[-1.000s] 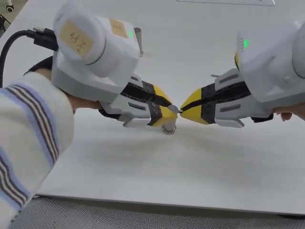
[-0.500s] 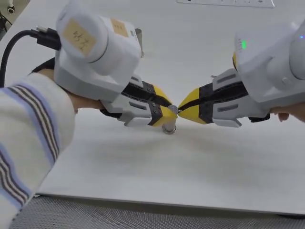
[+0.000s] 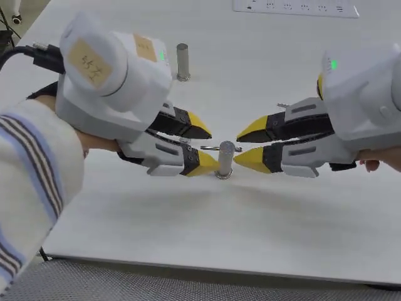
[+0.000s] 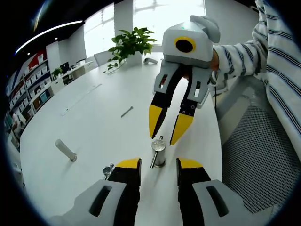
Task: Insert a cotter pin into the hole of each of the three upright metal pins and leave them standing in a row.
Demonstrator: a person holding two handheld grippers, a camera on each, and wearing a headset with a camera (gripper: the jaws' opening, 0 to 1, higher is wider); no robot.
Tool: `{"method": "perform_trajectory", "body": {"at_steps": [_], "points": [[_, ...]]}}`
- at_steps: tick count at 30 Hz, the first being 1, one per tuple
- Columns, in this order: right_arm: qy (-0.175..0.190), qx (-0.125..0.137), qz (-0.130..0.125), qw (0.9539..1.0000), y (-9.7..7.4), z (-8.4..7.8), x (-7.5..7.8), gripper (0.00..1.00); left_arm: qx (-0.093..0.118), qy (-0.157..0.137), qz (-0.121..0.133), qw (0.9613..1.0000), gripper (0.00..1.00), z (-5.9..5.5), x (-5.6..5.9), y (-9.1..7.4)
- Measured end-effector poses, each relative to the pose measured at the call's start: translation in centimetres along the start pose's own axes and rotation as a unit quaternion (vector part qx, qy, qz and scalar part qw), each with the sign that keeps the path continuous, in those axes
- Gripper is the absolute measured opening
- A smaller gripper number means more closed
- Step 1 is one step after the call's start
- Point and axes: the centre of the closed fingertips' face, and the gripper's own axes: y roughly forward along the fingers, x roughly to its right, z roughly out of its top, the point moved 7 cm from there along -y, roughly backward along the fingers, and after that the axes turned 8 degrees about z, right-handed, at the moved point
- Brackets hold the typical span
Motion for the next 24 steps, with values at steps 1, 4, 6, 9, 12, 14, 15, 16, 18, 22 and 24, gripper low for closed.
{"method": "perform_trajectory", "body": {"at_steps": [1,4,6,9,12,14,15,16,18,22,24], "points": [[0.004,0.006,-0.005,1.0000,0.1,-0.2,0.1,0.15,0.000,0.001,-0.001,1.0000,0.31,-0.2,0.2,-0.3],[0.016,0.015,-0.005,0.9997,0.5,-0.8,0.3,0.22,0.007,-0.013,-0.007,0.9999,0.36,-0.6,0.7,-0.9],[0.024,0.021,-0.003,0.9995,0.7,-1.1,0.3,0.22,0.011,-0.025,-0.008,0.9996,0.40,-0.9,1.0,-1.2],[0.041,0.032,0.002,0.9987,1.3,-1.6,0.4,0.24,0.023,-0.040,-0.004,0.9989,0.56,-1.3,1.4,-1.6],[0.050,0.042,0.007,0.9979,1.7,-1.8,0.2,0.26,0.038,-0.073,-0.005,0.9966,0.64,-1.8,1.7,-2.0],[0.055,0.053,0.011,0.9970,2.1,-1.9,0.1,0.26,0.047,-0.085,-0.002,0.9953,0.70,-1.9,1.8,-2.1],[0.059,0.057,0.011,0.9966,2.2,-2.1,0.1,0.26,0.049,-0.091,0.000,0.9947,0.73,-2.0,1.8,-2.2],[0.060,0.060,0.012,0.9964,2.4,-2.1,0.1,0.27,0.050,-0.093,0.003,0.9944,0.76,-2.1,1.8,-2.3],[0.063,0.063,0.013,0.9959,2.6,-2.2,0.0,0.26,0.052,-0.099,0.014,0.9936,0.84,-2.3,1.8,-2.5],[0.070,0.068,0.019,0.9951,3.0,-2.3,-0.1,0.26,0.048,-0.099,0.020,0.9937,0.98,-2.7,2.0,-2.6],[0.067,0.066,0.020,0.9953,3.2,-2.3,-0.1,0.25,0.041,-0.100,0.021,0.9939,0.99,-2.9,1.9,-2.7]]}}
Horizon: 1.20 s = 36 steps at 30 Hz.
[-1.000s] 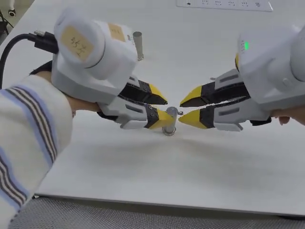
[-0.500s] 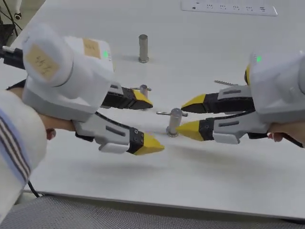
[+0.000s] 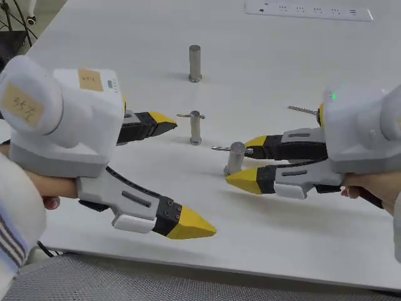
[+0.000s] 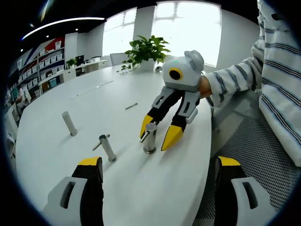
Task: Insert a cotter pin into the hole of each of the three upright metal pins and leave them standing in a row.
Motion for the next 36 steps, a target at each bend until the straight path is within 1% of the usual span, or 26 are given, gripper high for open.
{"method": "perform_trajectory", "body": {"at_steps": [2,3,6,8,15,17,20,23,25,29,31,34,36], "points": [[0.000,-0.001,0.002,1.0000,0.2,-0.1,0.1,0.25,0.011,-0.030,-0.009,0.9995,0.99,-0.1,0.2,-0.1],[-0.001,-0.001,0.002,1.0000,0.3,-0.1,0.1,0.24,0.013,-0.033,-0.009,0.9993,0.99,-0.1,0.2,-0.1],[-0.003,-0.005,0.003,1.0000,0.5,-0.2,0.2,0.22,0.007,-0.031,-0.009,0.9995,0.99,-0.2,0.3,-0.2],[-0.001,-0.006,0.002,1.0000,0.6,-0.2,0.2,0.18,0.002,-0.032,-0.010,0.9994,0.99,-0.4,0.3,-0.2],[-0.002,-0.004,-0.011,0.9999,0.6,-0.2,0.7,0.11,-0.008,-0.038,-0.014,0.9991,0.99,-0.9,0.5,-0.2],[-0.015,-0.009,-0.012,0.9998,0.6,-0.1,0.7,0.10,-0.008,-0.039,-0.012,0.9991,0.99,-0.9,0.4,-0.2],[-0.021,-0.012,-0.014,0.9996,0.6,0.0,0.6,0.10,-0.007,-0.036,-0.006,0.9993,0.99,-0.9,0.3,-0.2],[-0.025,-0.013,-0.017,0.9995,0.6,0.0,0.6,0.10,-0.011,-0.036,0.001,0.9993,0.99,-1.0,0.0,-0.2],[-0.041,-0.019,-0.022,0.9987,0.6,0.0,0.6,0.09,-0.011,-0.037,0.007,0.9992,0.99,-1.0,-0.1,-0.3],[-0.055,-0.027,-0.025,0.9978,0.7,0.2,0.6,0.08,-0.009,-0.040,0.011,0.9991,0.99,-1.0,-0.3,-0.5],[-0.053,-0.027,-0.026,0.9979,0.5,0.0,0.9,0.08,-0.010,-0.040,0.012,0.9991,0.99,-1.1,-0.3,-0.6],[-0.052,-0.025,-0.031,0.9978,0.4,0.2,1.0,0.08,-0.011,-0.040,0.015,0.9990,0.99,-1.2,-0.2,-0.8],[-0.045,-0.013,-0.037,0.9982,0.1,0.6,1.2,0.08,-0.007,-0.044,0.014,0.9989,0.99,-1.3,-0.1,-0.9]]}}
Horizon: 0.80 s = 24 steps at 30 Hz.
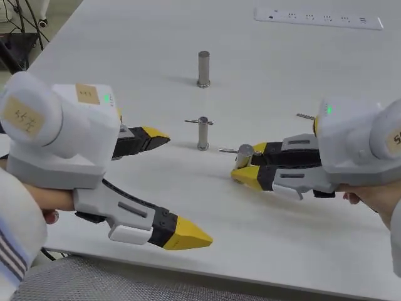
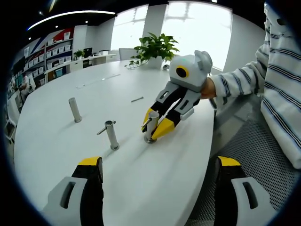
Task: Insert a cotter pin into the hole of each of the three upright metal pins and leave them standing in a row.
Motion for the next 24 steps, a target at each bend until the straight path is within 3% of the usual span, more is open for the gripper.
{"method": "perform_trajectory", "body": {"at_steps": [8,12,24], "points": [[0.019,0.012,-0.047,0.9986,-1.5,0.1,2.5,0.08,-0.004,-0.003,0.001,1.0000,0.99,-0.3,0.1,-0.1],[0.021,0.011,-0.056,0.9981,-2.4,-0.3,3.3,0.08,-0.006,-0.007,0.003,1.0000,0.99,-0.5,0.0,-0.1],[0.031,0.011,-0.067,0.9972,-2.6,-0.9,3.5,0.08,-0.019,-0.007,0.004,0.9998,0.99,-0.8,-0.1,0.1]]}}
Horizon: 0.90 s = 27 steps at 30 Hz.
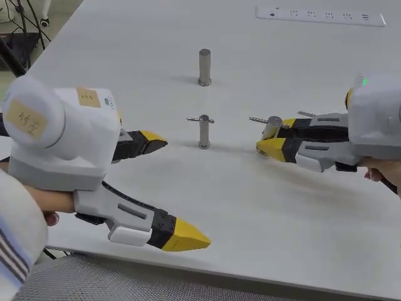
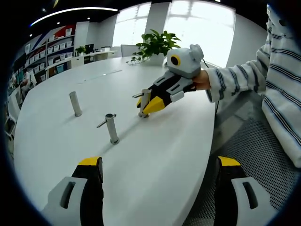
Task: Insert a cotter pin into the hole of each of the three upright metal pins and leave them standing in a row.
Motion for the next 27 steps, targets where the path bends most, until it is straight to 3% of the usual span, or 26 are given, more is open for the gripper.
{"method": "perform_trajectory", "body": {"at_steps": [15,27], "points": [[0.009,-0.002,0.000,1.0000,-0.28,-0.81,-0.06,0.08,-0.002,-0.007,-0.004,1.0000,0.99,0.02,-0.02,0.30],[-0.011,-0.006,0.017,0.9998,-0.25,-0.72,0.10,0.09,-0.006,-0.012,-0.003,0.9999,0.99,0.05,-0.12,0.39]]}}
